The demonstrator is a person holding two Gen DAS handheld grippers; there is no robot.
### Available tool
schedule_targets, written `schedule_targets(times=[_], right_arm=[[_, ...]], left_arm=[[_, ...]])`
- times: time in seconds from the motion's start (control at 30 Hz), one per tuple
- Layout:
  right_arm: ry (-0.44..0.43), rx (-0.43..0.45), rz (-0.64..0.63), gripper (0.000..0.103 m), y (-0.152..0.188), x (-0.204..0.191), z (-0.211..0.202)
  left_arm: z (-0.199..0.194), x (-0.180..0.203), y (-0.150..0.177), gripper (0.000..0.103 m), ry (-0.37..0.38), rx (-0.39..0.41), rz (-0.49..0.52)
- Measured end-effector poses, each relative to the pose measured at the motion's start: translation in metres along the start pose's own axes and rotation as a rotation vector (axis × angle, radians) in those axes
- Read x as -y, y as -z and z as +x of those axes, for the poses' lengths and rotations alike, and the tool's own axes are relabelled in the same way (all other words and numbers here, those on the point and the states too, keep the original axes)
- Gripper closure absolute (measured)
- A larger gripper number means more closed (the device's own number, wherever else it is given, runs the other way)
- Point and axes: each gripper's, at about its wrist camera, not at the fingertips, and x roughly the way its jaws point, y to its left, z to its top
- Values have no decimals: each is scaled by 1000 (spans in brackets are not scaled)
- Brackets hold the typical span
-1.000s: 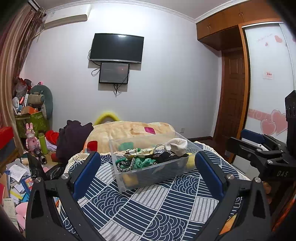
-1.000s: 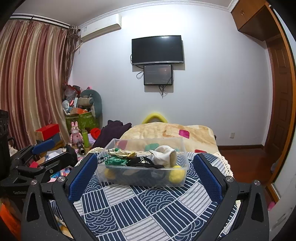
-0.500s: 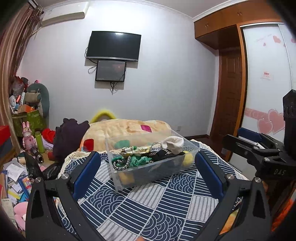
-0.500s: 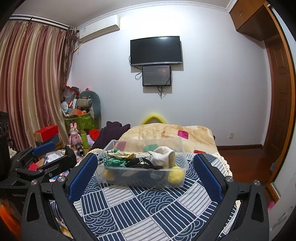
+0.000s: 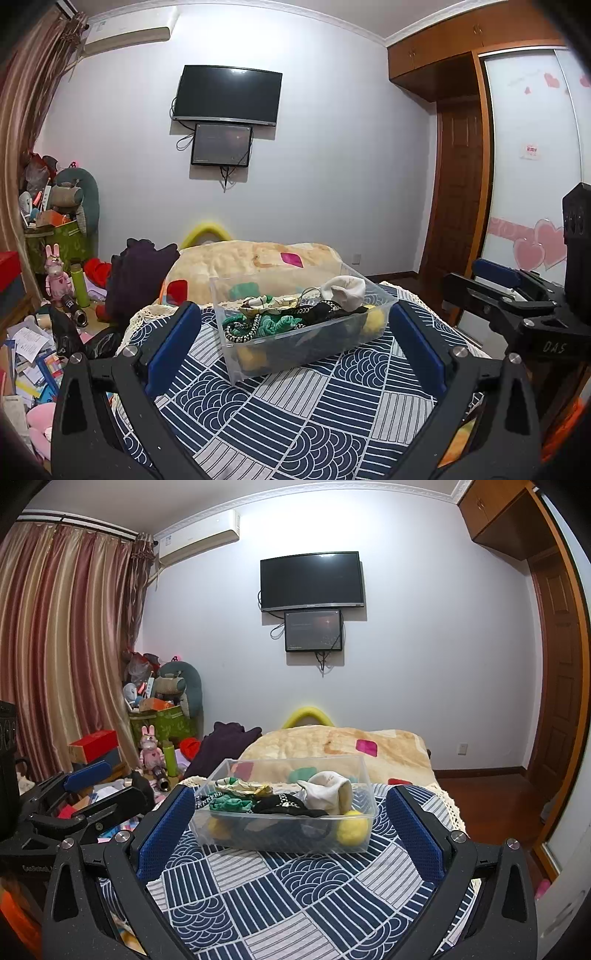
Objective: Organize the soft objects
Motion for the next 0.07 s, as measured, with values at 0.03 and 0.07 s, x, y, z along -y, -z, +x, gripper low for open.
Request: schedule_targets(times=[0.03,0.07], right_arm=[[-1,0,0,0,0,0,0],[-1,-1,0,0,0,-1,-1]], left_arm=[[0,0,0,0,1,0,-3],[0,0,-1,0,1,-1,-4]])
